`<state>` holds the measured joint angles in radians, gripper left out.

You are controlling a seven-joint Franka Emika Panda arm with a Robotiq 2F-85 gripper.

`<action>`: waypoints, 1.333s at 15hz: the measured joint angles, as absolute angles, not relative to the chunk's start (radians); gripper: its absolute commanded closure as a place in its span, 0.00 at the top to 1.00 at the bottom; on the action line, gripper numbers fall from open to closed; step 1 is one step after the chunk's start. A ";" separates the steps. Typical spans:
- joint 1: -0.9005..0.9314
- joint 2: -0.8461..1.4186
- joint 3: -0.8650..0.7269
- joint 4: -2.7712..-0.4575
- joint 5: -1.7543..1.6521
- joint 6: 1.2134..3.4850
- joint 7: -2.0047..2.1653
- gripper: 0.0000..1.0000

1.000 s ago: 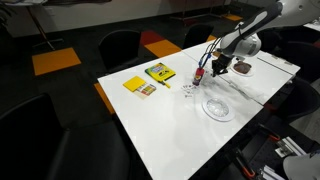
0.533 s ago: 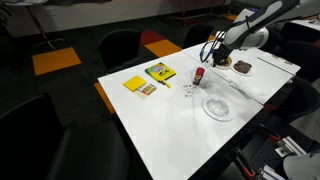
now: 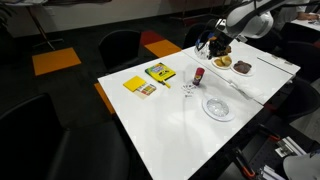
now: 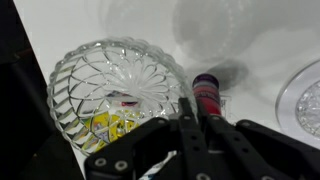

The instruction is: Move the glass bowl to the left

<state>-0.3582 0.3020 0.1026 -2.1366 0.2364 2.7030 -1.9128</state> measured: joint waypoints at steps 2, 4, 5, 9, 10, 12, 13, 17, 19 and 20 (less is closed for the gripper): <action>-0.354 0.297 0.143 -2.119 0.305 2.643 -1.989 0.02; -0.333 0.297 0.169 -2.105 0.340 2.583 -2.043 0.02; -0.315 0.298 0.177 -2.104 0.347 2.559 -2.063 0.02; -0.227 0.324 0.189 -2.105 0.346 2.496 -2.110 0.02; -0.204 0.337 0.191 -2.108 0.343 2.492 -2.117 0.02; -0.163 0.367 0.193 -2.116 0.328 2.492 -2.122 0.02; -0.145 0.383 0.193 -2.120 0.314 2.492 -2.122 0.02; -0.098 0.444 0.193 -2.145 0.229 2.503 -2.120 0.02; -0.086 0.472 0.192 -2.157 0.185 2.519 -2.120 0.02; -0.082 0.485 0.192 -2.161 0.164 2.528 -2.119 0.02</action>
